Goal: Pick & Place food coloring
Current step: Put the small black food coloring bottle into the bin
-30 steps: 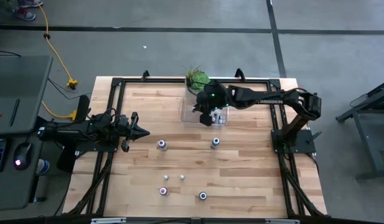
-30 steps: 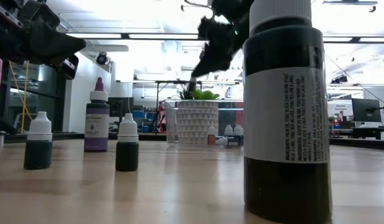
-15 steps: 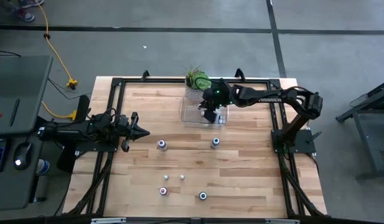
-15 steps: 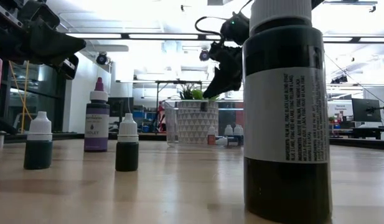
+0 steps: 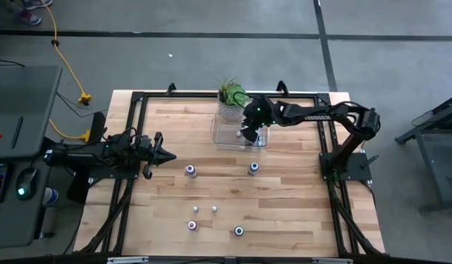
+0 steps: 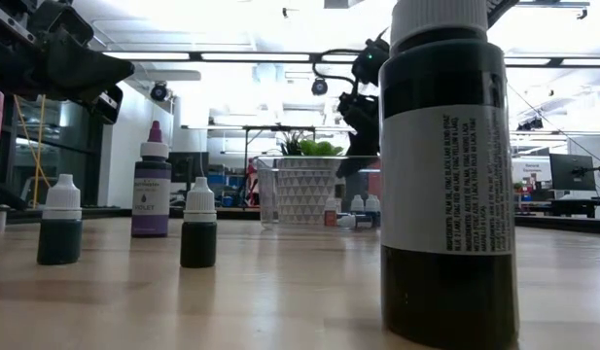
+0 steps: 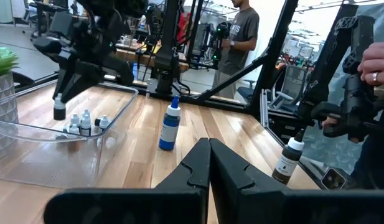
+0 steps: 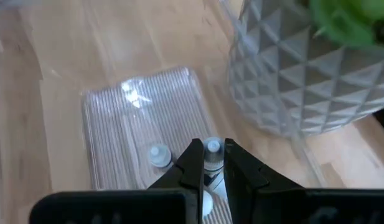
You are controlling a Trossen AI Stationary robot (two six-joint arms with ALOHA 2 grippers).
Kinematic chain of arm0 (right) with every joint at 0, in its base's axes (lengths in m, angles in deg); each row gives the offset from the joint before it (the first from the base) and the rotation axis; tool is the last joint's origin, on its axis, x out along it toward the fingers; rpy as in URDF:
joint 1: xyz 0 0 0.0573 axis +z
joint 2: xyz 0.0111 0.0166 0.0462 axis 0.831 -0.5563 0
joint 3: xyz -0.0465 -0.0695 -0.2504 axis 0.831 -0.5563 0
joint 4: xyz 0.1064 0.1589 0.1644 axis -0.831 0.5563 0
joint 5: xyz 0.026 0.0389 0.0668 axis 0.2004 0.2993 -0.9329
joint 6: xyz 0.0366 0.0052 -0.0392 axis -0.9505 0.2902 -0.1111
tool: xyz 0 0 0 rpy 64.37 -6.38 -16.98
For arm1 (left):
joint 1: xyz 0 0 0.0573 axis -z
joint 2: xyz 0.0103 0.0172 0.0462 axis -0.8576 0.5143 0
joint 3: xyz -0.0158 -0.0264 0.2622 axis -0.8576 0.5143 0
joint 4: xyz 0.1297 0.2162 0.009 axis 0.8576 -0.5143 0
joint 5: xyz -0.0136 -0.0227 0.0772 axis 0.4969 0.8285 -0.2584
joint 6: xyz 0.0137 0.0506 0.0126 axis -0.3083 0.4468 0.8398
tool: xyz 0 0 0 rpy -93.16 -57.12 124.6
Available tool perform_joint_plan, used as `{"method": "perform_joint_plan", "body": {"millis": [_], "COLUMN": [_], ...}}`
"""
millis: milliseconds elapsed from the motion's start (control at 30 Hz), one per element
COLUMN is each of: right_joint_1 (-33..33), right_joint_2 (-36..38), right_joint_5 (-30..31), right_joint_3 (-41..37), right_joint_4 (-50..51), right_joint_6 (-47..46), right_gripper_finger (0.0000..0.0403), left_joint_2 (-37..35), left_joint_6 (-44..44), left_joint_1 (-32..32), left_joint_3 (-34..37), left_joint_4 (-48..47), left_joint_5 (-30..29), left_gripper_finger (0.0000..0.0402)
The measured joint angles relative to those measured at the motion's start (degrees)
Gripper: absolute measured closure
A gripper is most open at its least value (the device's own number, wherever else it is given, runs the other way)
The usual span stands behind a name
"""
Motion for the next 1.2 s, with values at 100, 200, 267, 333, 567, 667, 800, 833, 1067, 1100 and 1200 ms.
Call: {"method": "perform_joint_plan", "body": {"millis": [100, 200, 267, 333, 567, 667, 800, 833, 1067, 1100, 1200], "right_joint_1": [0.26, 0.80, 0.86, 0.99, 1.17, 1.02, 1.02, 1.02, 1.02, 1.02, 1.02], "right_joint_2": [-0.10, -0.10, -0.10, -0.10, -1.05, -1.95, -2.53, -2.62, -2.92, -2.92, -2.92], "right_joint_5": [-0.06, -0.32, -2.37, -4.09, -3.12, -3.15, -2.99, -2.99, -3.25, -3.18, -3.26], "right_joint_3": [-0.39, -0.50, -0.55, -0.55, -0.54, -0.55, -0.55, -0.55, -0.53, -0.53, -0.53], "right_joint_4": [-0.63, -1.25, -1.14, -0.94, 0.05, -0.03, -0.38, -0.31, -0.37, -0.35, -0.35], "right_joint_6": [-0.39, 0.19, 0.52, 0.52, 1.53, 0.82, 0.26, 0.26, -0.28, -0.49, -0.75], "right_gripper_finger": [0.0372, 0.0372, 0.0372, 0.0372, 0.0372, 0.0372, 0.0372, 0.0372, 0.0372, 0.0372, 0.0372], "left_joint_2": [0.00, 0.00, 0.00, 0.00, 0.00, 0.00, 0.00, 0.00, 0.00, 0.00, 0.00], "left_joint_6": [0.00, 0.00, 0.00, 0.00, 0.00, 0.00, 0.00, 0.00, 0.00, 0.00, 0.00], "left_joint_1": [0.00, 0.00, -0.01, -0.01, 0.00, 0.00, -0.01, -0.01, 0.00, -0.01, -0.01], "left_joint_3": [-0.01, 0.00, 0.00, 0.00, 0.00, 0.00, 0.00, 0.00, -0.01, -0.02, -0.02], "left_joint_4": [0.00, 0.00, 0.00, 0.00, 0.00, 0.00, 0.02, 0.00, 0.00, 0.00, 0.00], "left_joint_5": [0.00, 0.00, 0.00, 0.00, 0.00, 0.00, 0.00, 0.00, 0.02, 0.02, 0.02], "left_gripper_finger": [0.0401, 0.0401, 0.0401, 0.0401, 0.0401, 0.0401, 0.0401, 0.0401, 0.0401, 0.0401, 0.0401]}}
